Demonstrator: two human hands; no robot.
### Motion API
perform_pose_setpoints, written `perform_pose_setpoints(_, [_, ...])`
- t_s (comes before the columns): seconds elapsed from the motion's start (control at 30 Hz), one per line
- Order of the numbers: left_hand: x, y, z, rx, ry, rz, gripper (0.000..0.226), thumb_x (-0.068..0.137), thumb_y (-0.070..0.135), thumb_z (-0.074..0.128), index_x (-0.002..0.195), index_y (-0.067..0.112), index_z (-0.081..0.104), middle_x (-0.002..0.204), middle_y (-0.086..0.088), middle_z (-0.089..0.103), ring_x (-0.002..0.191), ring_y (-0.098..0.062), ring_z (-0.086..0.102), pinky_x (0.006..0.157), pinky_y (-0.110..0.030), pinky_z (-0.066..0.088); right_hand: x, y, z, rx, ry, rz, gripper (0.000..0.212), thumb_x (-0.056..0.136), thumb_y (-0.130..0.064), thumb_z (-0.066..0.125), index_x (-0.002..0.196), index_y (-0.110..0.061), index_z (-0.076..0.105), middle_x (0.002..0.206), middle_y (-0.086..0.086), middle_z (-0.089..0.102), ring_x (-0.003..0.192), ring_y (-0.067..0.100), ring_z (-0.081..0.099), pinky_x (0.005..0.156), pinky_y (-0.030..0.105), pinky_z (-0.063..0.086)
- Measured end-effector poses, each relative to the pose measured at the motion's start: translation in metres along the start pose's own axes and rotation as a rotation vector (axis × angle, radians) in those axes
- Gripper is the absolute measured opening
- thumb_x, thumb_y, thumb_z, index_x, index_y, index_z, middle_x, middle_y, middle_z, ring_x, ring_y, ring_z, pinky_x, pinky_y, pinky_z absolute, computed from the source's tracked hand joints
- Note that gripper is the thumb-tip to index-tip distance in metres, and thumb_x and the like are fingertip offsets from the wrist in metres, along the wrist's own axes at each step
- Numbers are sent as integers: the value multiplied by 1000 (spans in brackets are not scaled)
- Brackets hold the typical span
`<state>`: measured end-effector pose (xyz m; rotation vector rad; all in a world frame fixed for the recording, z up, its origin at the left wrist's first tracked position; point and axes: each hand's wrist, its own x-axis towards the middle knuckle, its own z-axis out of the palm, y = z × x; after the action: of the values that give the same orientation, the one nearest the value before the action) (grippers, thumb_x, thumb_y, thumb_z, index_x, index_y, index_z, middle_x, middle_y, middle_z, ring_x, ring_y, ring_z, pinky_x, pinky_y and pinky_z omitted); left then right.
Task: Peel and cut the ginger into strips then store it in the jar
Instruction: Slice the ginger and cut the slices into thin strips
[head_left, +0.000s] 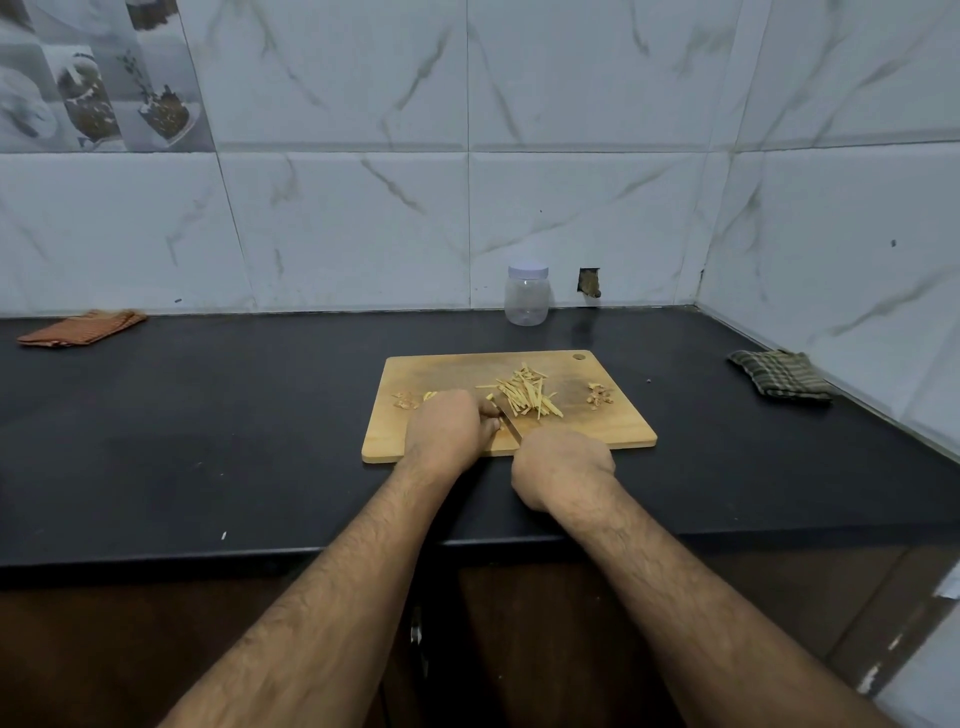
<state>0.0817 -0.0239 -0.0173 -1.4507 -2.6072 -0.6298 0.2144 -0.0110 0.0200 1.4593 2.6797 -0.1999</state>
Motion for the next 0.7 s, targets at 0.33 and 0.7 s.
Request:
perform_pose_setpoints(0.33, [0,3,-1,56,4,49,24,98,33,55,112,30,74,109,4,73,100,-20,66,82,-32,54,-4,7,3,18,-35,15,15,100,-26,49,103,-16,61,86,2,55,84,20,60,81,33,54])
perform_pose_setpoints(0.7, [-5,-1,12,-266,114,-174,11,88,38,71,93,30,76,88,10,73,83,-11,63,66,-26,44,1,11,1,82,111,-13,27,102,-25,44,120,-15,61,120,4,63,106,23,61,76,34,44])
